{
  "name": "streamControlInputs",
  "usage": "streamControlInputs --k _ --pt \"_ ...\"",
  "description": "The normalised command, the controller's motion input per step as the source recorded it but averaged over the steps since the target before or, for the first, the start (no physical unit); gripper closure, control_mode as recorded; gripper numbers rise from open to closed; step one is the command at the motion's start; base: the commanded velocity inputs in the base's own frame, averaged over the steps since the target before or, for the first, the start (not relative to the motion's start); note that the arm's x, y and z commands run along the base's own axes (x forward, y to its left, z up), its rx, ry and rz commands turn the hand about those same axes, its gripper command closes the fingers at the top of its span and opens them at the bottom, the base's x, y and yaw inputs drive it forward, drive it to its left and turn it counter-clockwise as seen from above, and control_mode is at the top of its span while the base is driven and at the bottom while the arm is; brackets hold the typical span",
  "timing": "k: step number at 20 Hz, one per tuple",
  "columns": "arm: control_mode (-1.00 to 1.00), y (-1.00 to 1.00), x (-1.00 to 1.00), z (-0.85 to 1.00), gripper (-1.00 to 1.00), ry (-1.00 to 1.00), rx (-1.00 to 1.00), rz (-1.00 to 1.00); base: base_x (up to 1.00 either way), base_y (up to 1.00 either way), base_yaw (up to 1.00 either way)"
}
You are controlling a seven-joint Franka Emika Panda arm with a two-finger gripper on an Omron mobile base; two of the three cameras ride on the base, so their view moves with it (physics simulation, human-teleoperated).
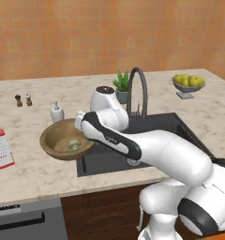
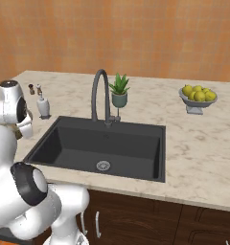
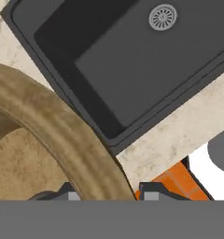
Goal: Pick the mushroom from the sink and place it in the bowl. Then pick the bowl and place it in the microwave. Then close the microwave door and press the start button.
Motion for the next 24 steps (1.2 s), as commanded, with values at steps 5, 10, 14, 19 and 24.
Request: streamControlInputs --k 5,10,14,19,24 --pt "-1.00 -0.91 -0.44 0.54 1.00 0.00 -0.07 -0.23 0.00 0.00 0.00" --pt "-1.00 -0.90 -0.52 0.53 1.00 -0.14 0.03 -0.34 0.00 0.00 0.00" --pt "-1.00 -0.75 -0.34 0.44 1.00 -0.07 0.00 -0.49 0.00 0.00 0.00" --pt "-1.00 -0.64 -0.25 0.53 1.00 -0.07 0.18 -0.50 0.00 0.00 0.00" --pt "-1.00 -0.73 -0.46 0.76 1.00 -0.03 0.37 -0.30 0.00 0.00 0.00"
